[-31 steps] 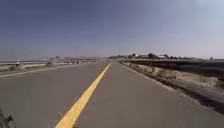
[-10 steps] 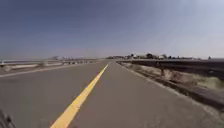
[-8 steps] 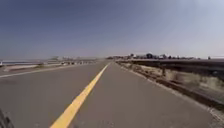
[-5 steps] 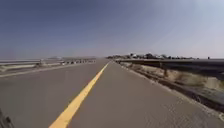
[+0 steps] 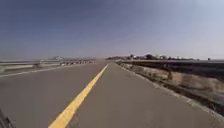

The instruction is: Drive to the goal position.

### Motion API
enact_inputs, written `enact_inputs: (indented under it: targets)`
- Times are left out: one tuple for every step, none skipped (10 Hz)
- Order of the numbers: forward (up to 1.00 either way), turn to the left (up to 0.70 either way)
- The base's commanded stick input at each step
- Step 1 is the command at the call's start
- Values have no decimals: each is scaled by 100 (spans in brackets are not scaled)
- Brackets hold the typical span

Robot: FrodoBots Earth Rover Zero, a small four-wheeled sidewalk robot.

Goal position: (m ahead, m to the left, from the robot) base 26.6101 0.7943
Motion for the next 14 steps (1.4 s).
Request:
enact_inputs:
  targets:
    - [50, 0]
    - [50, 0]
    - [50, 0]
    - [50, 0]
    - [50, 0]
    - [50, 0]
    - [50, 0]
    - [50, 0]
    - [50, 0]
    - [50, 0]
    - [50, 0]
    - [50, 0]
    - [50, 0]
    - [50, 0]
